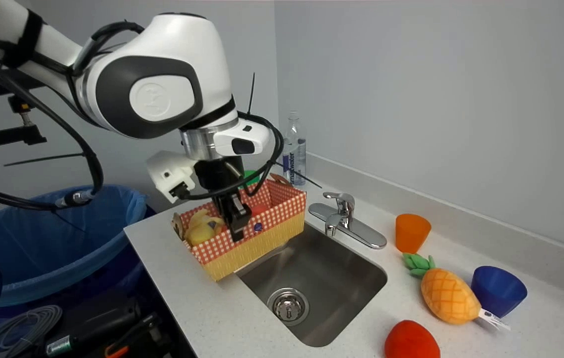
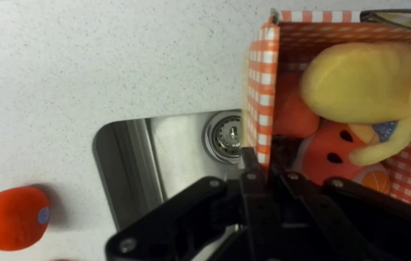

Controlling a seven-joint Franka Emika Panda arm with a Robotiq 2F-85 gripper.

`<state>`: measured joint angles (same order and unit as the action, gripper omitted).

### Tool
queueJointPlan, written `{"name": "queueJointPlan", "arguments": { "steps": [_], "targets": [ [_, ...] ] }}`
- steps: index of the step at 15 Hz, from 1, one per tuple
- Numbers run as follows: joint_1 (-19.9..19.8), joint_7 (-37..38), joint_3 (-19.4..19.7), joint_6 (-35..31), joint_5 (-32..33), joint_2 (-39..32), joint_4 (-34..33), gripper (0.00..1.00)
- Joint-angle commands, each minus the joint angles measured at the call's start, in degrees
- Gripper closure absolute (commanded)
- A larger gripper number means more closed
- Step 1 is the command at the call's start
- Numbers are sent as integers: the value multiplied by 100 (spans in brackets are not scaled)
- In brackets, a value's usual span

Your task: Move the box to the right

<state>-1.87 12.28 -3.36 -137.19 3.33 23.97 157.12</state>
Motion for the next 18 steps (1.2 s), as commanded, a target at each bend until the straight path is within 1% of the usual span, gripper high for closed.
{"name": "queueJointPlan", "arguments": {
  "steps": [1,2,5,9,13,16,18],
  "targets": [
    [437,-192,-8,50,-586,478,28,98],
    [553,-248,-10,55,-745,625,151,98],
    [796,-310,17,338,-1147,557,-5,98],
    [893,-315,9,874,-1434,493,-9,98],
    [845,-479,-40,1159,-1297,383,-1,98],
    [833,-714,-67,949,-1197,349,23,98],
    [803,-714,-113,771,-1119,368,23,98]
  ]
}}
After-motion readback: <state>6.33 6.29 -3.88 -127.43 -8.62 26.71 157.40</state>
